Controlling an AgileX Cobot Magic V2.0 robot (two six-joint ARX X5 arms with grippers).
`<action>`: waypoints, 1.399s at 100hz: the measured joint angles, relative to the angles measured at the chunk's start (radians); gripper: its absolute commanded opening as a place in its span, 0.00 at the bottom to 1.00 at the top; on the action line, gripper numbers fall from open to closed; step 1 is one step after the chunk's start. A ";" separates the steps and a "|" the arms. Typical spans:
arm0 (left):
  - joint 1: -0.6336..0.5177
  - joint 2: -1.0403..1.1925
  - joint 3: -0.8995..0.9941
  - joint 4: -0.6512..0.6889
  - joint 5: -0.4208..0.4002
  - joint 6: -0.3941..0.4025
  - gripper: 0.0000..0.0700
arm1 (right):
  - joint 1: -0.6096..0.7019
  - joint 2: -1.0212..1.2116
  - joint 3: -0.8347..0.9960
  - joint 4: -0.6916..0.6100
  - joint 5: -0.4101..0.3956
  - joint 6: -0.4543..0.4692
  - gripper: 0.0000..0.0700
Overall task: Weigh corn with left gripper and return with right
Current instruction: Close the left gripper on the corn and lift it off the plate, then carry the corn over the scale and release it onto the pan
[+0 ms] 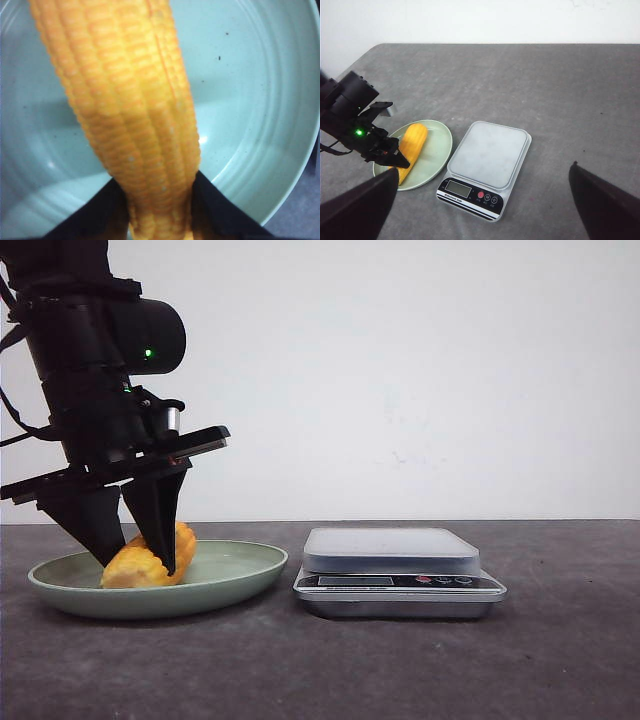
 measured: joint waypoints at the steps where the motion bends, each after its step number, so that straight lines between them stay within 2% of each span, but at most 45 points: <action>1: 0.000 0.000 0.000 0.000 0.000 0.003 0.02 | 0.001 0.000 0.000 0.000 0.000 0.000 1.00; 16: -0.002 -0.015 0.011 -0.031 0.024 0.023 0.02 | 0.012 0.002 0.000 0.000 0.010 -0.003 1.00; 34: -0.014 -0.134 0.119 -0.039 0.108 0.019 0.02 | 0.023 0.010 0.000 -0.003 0.025 -0.018 1.00; 51: -0.064 -0.245 0.315 0.048 0.174 0.009 0.02 | 0.024 0.012 0.000 -0.004 0.026 -0.019 1.00; 68: -0.121 -0.255 0.454 0.136 0.183 0.004 0.02 | 0.024 0.012 0.000 -0.004 0.026 -0.019 1.00; 81: -0.152 -0.253 0.481 0.215 0.183 -0.036 0.02 | 0.024 0.012 0.000 -0.004 0.026 -0.019 1.00; 99: -0.182 -0.178 0.483 0.209 0.183 -0.100 0.02 | 0.024 0.012 0.000 -0.004 0.025 -0.019 1.00; 140: -0.232 0.173 0.483 0.121 0.183 -0.158 0.02 | 0.024 0.012 0.000 -0.008 0.026 -0.019 0.99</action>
